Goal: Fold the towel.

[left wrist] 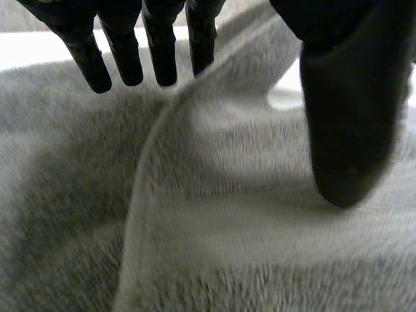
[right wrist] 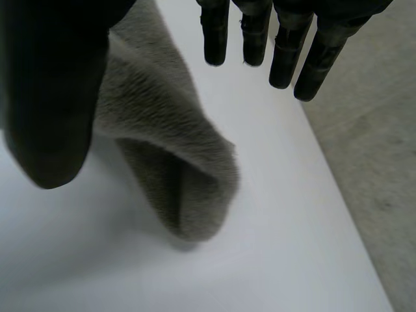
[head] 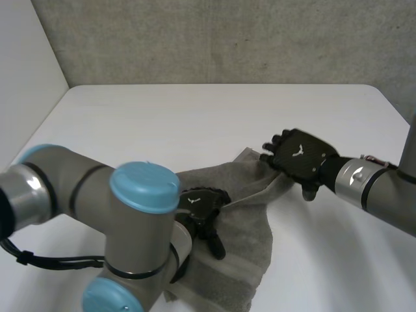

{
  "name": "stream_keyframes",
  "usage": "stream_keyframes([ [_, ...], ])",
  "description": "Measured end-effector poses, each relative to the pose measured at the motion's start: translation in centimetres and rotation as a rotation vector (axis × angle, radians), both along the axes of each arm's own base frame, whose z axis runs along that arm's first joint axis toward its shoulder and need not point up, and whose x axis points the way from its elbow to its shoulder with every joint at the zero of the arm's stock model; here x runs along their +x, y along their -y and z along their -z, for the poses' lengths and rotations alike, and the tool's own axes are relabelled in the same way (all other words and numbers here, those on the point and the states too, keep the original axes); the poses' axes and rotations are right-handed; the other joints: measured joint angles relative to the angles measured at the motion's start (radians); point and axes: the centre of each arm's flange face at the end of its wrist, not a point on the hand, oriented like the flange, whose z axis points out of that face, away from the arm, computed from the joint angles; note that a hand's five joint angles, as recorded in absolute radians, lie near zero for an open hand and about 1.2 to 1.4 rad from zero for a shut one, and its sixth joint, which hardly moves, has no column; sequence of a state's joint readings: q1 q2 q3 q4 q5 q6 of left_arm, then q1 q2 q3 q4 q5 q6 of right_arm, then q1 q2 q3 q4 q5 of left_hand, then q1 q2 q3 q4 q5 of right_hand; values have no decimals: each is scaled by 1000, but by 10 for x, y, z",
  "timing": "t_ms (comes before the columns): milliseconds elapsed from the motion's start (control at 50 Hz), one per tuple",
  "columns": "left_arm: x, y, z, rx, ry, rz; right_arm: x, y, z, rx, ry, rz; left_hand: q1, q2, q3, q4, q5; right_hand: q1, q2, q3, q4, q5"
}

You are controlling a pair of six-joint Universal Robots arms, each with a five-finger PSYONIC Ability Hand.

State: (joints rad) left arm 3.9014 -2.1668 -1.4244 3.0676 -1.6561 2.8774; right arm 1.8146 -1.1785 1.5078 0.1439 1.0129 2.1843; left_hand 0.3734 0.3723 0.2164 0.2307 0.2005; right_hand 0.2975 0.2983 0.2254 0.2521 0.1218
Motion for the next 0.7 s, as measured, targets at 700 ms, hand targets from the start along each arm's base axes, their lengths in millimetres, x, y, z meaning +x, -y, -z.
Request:
stream_keyframes([
  [700, 36, 35, -33, -206, 49, -104, -7, -57, -32, 274, 10, -162, 904, 868, 0, 0, 908, 1005, 988, 0, 0, 1033],
])
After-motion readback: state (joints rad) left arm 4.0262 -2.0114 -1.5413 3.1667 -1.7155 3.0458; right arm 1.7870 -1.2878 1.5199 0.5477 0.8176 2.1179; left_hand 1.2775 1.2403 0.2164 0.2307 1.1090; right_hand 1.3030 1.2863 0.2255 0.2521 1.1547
